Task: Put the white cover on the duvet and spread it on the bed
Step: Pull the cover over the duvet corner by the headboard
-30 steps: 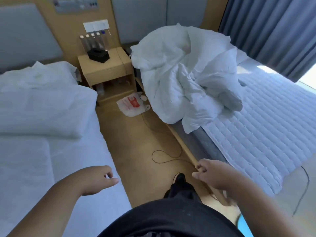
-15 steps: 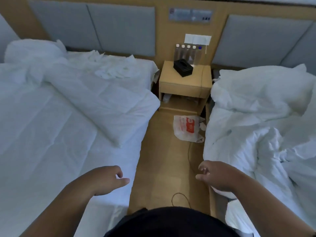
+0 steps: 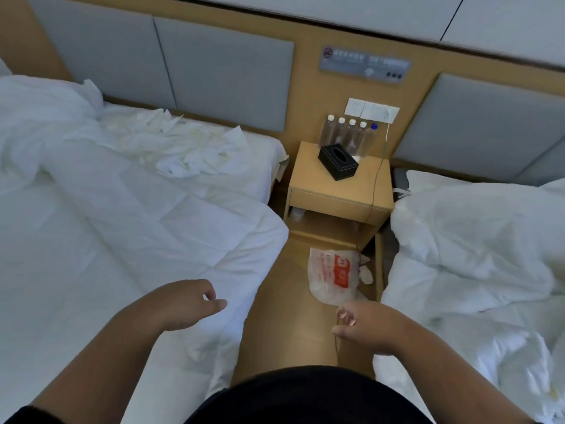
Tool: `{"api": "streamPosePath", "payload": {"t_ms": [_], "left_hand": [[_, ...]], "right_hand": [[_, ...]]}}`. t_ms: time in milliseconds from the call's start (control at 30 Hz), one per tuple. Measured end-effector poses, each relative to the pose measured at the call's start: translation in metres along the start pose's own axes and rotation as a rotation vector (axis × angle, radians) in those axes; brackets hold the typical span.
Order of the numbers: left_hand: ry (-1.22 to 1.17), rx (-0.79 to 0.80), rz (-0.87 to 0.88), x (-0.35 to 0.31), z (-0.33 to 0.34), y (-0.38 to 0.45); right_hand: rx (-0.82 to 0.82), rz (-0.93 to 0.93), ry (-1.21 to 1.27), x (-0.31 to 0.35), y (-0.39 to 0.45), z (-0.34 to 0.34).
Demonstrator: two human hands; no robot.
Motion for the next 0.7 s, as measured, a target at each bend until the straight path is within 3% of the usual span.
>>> {"api": "streamPosePath", "payload": {"t_ms": [267,567,700], "left_hand": [[-0.01,0.097,-0.026,-0.023,-0.059,0.119],[-0.109,0.046,-0.304,-0.071,-0.154,0.23],[-0.227,0.051,-0.395,-0.071,-0.182,0.247]], "right_hand": [[0.05,-0.06,-0.076,0.017,0.123,-0.108],[0.119,-0.336,-0.183,0.084,0.278,-0.274],[0.163,-0.373,-0.361,0.117,0.329,-0.315]]}}
Point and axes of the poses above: each hand's wrist, its own y-axis towards the middle knuckle, its own z-axis out of the palm, x = y × z, the point moved 1 cm from there along y, towards the middle knuckle, and after that the axes turned 8 degrees about y, right-handed, at the moved point
